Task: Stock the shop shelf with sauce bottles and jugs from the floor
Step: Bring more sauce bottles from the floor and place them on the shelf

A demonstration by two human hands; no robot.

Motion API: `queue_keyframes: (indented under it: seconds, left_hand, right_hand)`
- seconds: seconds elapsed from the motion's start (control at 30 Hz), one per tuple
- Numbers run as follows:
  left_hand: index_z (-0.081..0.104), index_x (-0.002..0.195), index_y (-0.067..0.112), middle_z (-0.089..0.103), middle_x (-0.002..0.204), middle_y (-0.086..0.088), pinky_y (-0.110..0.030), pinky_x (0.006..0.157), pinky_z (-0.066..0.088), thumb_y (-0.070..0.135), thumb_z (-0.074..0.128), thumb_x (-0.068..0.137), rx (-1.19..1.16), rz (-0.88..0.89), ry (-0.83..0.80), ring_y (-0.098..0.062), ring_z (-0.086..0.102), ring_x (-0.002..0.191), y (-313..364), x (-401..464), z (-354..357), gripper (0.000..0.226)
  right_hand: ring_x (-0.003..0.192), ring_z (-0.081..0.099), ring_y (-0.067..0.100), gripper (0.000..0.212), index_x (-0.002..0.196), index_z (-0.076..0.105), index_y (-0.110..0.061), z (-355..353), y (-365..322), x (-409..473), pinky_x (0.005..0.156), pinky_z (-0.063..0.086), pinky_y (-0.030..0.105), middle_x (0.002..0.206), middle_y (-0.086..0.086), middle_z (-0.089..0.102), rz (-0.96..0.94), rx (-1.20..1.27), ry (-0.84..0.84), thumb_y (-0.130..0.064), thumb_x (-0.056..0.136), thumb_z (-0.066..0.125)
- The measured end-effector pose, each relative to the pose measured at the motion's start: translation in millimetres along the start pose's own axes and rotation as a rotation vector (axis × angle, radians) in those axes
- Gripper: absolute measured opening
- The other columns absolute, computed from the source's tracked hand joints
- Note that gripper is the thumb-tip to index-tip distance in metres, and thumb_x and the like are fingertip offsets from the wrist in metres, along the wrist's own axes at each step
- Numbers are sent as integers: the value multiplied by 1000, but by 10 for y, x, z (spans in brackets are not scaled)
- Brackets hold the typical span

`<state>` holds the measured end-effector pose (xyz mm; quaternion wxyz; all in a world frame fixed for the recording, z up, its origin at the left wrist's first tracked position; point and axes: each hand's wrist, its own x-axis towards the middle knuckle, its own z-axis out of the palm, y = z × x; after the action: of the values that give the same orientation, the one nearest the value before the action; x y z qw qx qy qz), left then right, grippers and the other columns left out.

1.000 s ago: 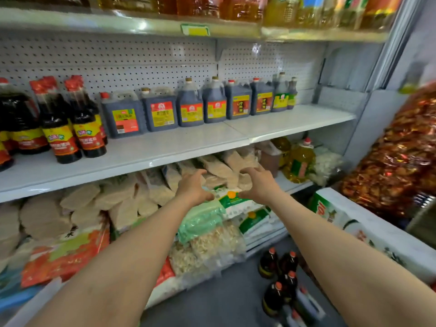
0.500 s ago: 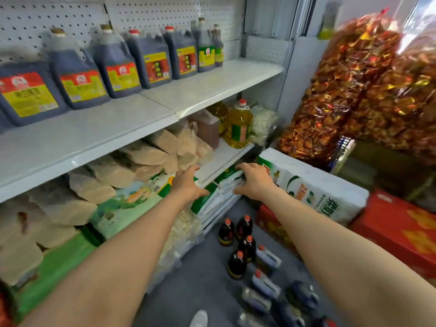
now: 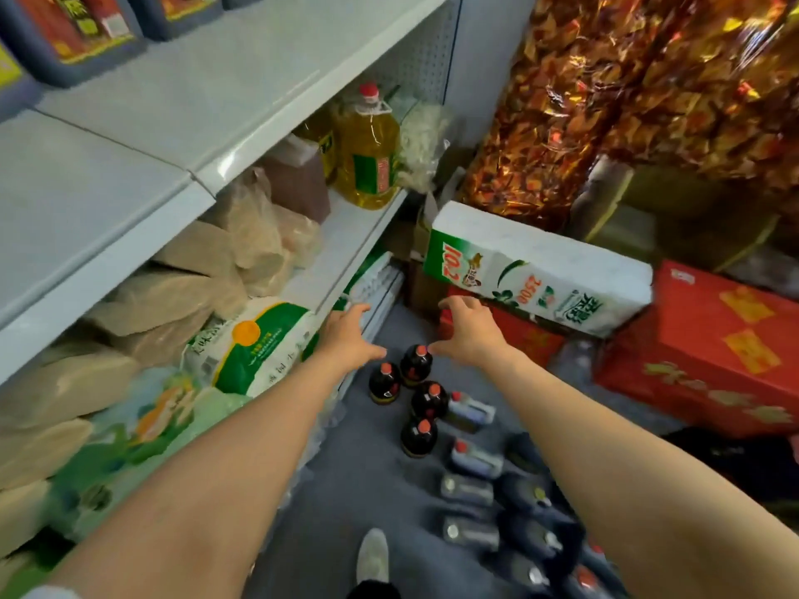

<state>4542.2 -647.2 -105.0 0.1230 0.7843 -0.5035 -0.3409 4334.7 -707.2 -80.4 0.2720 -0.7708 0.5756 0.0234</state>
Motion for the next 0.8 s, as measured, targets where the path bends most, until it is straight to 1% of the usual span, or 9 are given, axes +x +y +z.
queue_keyframes:
  seconds: [0.1,0.17,0.23,0.33,0.4,0.47,0.53,0.67,0.8]
  left_hand:
    - [36,149,32,36,146,-14,-39,102,43,34,86,73,-8,-16,-95,-35,45,130,-109,215,320,91]
    - [36,149,33,36,148,-14,-41,103,43,34,87,72,-9,-24,-139,-35,44,131,-213,335,555,92]
    - [38,149,30,38,147,-14,-39,104,43,34,87,71,-5,-25,-170,-34,46,131,-344,434,777,92]
    - [42,145,28,43,143,-15,-34,103,40,32,86,72,-15,-26,-195,-32,47,130,-581,569,1108,85]
    - [42,145,28,44,143,-13,-36,101,41,34,85,75,-11,-39,-230,-32,46,130,-761,666,1347,83]
    - [41,146,29,44,145,-10,-37,101,43,37,84,76,-6,-43,-258,-31,47,131,-938,784,1587,82]
    - [41,147,28,45,147,-9,-37,102,42,38,83,77,-13,-34,-276,-29,47,132,-1115,907,1846,82]
    - [39,150,25,43,152,-7,-35,106,38,38,81,81,-43,-8,-351,-26,43,137,-1474,1178,2430,82]
    - [39,151,24,42,154,-4,-30,108,35,39,79,82,-58,-7,-403,-23,40,140,-1834,1451,3076,81]
  right_hand:
    - [135,37,38,82,147,39,-15,321,198,113,109,40,44,151,15,35,67,34,-52,-34,80,81]
    - [136,36,36,80,145,40,-15,562,344,173,109,40,45,150,13,36,111,65,-91,-36,80,82]
    - [137,35,35,79,144,40,-14,813,484,228,108,41,45,150,12,36,152,86,-133,-38,81,80]
    - [134,37,34,73,140,42,-14,1192,713,313,105,42,45,146,12,40,202,117,-166,-37,83,80]
    - [131,40,34,71,139,43,-12,1476,882,350,103,42,44,144,12,42,236,144,-174,-35,82,80]
    - [130,42,35,72,139,43,-11,1782,1058,394,102,43,45,145,13,43,262,172,-187,-34,81,80]
    - [128,45,36,71,137,45,-9,2118,1247,462,101,43,44,141,16,46,300,193,-204,-35,81,80]
    - [129,46,32,67,138,47,-10,2822,1645,637,104,40,41,138,14,52,361,208,-231,-39,85,77]
    - [124,49,34,68,136,47,-11,3573,2040,821,101,42,41,134,17,53,410,249,-245,-43,84,76]
